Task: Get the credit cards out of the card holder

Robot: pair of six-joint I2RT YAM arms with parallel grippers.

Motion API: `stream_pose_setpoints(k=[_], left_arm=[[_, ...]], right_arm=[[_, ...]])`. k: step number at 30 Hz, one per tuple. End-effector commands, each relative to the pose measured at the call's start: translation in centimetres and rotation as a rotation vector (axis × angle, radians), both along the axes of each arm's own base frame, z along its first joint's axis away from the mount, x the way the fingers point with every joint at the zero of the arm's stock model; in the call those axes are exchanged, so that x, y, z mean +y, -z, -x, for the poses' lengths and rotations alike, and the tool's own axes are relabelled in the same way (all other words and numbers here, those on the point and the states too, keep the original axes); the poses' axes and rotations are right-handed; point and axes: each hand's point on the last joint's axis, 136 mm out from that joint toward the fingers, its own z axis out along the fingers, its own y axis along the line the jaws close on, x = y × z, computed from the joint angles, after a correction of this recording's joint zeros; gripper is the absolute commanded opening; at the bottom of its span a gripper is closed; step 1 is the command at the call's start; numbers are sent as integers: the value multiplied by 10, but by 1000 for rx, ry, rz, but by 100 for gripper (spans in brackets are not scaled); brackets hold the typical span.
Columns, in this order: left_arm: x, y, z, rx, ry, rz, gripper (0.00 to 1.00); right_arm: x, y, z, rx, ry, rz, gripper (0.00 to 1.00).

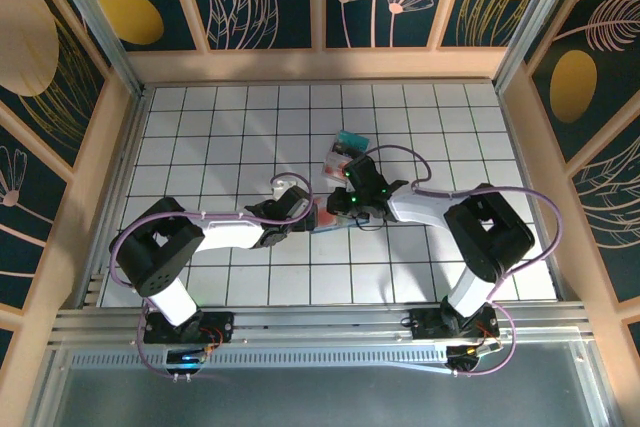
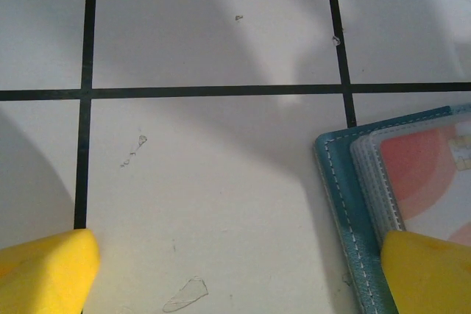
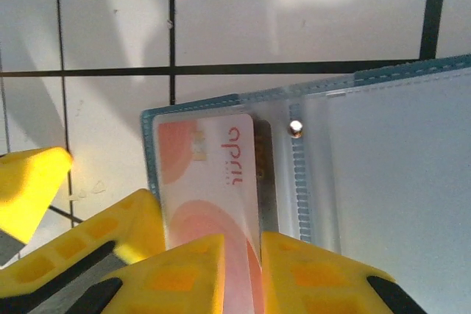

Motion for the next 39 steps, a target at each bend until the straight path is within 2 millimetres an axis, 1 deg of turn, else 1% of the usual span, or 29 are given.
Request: stream_pose_setpoints(k=[1,6,17,25,31,34,39], left_arm=[[8,15,7,46,1,-52,99],[7,15,8,51,6,-50,99],[12,17,10,62,-4,-67,99],[9,-10,3,7,-14,-30,99],[9,-27,-2,-32,-28,-14,99],[12,-23,-1,-26,-33,-35,99],[14,-10,0,0,-36,-66,99]], right_arm=[[10,-20,-1,-27,-17,-100,20],[11,-15,0,-11,-14,-139,20],[-2,11,4,35,18,-92,26],[-6,22,5,53,31,-68,27],[-8,24,6,60,40,-62,29],[-8,23,7,59,39,-69,30],[-8,21,7,59,42,-74,31]])
